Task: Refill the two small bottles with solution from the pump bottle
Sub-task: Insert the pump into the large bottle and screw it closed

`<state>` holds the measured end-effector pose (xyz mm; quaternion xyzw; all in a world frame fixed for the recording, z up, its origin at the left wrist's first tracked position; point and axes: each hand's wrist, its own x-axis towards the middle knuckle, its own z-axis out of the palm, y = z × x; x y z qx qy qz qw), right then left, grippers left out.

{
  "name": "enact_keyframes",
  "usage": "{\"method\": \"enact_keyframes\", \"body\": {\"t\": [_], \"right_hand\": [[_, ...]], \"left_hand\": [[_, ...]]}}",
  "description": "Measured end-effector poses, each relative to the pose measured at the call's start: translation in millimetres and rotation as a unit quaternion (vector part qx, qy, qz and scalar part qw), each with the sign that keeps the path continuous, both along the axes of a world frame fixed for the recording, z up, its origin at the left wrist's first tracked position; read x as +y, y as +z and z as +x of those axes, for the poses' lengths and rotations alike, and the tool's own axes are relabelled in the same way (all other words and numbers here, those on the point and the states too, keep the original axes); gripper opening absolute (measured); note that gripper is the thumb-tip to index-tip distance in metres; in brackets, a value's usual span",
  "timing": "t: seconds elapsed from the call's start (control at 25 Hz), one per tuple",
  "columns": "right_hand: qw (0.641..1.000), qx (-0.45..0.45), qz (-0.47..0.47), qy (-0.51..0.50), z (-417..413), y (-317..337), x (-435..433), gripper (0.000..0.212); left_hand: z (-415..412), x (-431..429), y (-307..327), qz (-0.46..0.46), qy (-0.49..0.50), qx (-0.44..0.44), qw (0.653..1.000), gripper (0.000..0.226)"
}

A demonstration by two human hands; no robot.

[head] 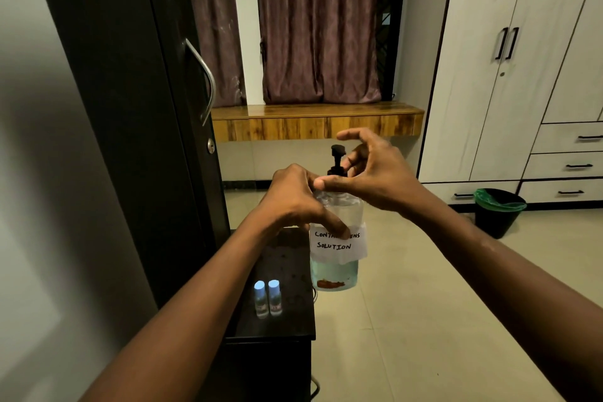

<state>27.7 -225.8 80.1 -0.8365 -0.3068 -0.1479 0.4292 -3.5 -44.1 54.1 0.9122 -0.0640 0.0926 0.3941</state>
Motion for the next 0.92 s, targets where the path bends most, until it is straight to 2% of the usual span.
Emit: {"method": "enact_keyframes", "body": {"t": [0.08, 0.16, 0.2, 0.32, 0.4, 0.48, 0.56, 0.6, 0.64, 0.72, 0.8, 0.84, 0.92], "right_hand": [[0.996, 0.069, 0.012, 0.062, 1, 2, 1, 0.09], [0.97, 0.18, 0.075, 0.144, 4, 5, -2, 0.088], [0.966, 0.187, 0.086, 0.159, 4, 6, -3, 0.087], [0.997, 0.051, 0.031, 0.049, 5, 4, 1, 0.091], [1.0, 0.006, 0.018, 0.005, 3, 2, 6, 0.091], [0.997, 0.055, 0.02, 0.056, 3, 2, 7, 0.085], [0.973, 0.166, 0.066, 0.146, 3, 7, 4, 0.083], [0.966, 0.184, 0.076, 0.166, 3, 8, 3, 0.086], [0.973, 0.159, 0.064, 0.153, 3, 9, 3, 0.088], [0.998, 0.044, 0.016, 0.052, 4, 6, 7, 0.089], [1.0, -0.011, 0.001, -0.009, 4, 2, 11, 0.086], [1.0, 0.0, -0.001, 0.005, 4, 1, 11, 0.083], [0.989, 0.105, 0.033, 0.1, 7, 2, 8, 0.08]], "left_hand": [[1, 1, 0, -0.005, 0.002, 0.005, 1.0, 0.059], [0, 5, 1, -0.01, 0.005, 0.006, 1.0, 0.059], [0, 6, 3, -0.012, 0.004, 0.005, 1.0, 0.057], [0, 7, 5, -0.01, 0.003, 0.001, 1.0, 0.056], [2, 7, 4, -0.013, 0.008, 0.003, 1.0, 0.054], [3, 7, 4, -0.018, 0.01, 0.006, 1.0, 0.053], [3, 9, 4, -0.016, 0.009, 0.003, 1.0, 0.057], [4, 9, 4, -0.015, 0.01, 0.002, 1.0, 0.059], [4, 10, 3, -0.012, 0.009, -0.002, 1.0, 0.059], [5, 10, 3, -0.001, 0.006, -0.006, 1.0, 0.055], [5, 9, 3, -0.001, 0.012, -0.004, 1.0, 0.051], [6, 8, 3, -0.004, 0.014, -0.002, 1.0, 0.051], [6, 9, 4, -0.01, 0.01, 0.002, 1.0, 0.052]]}}
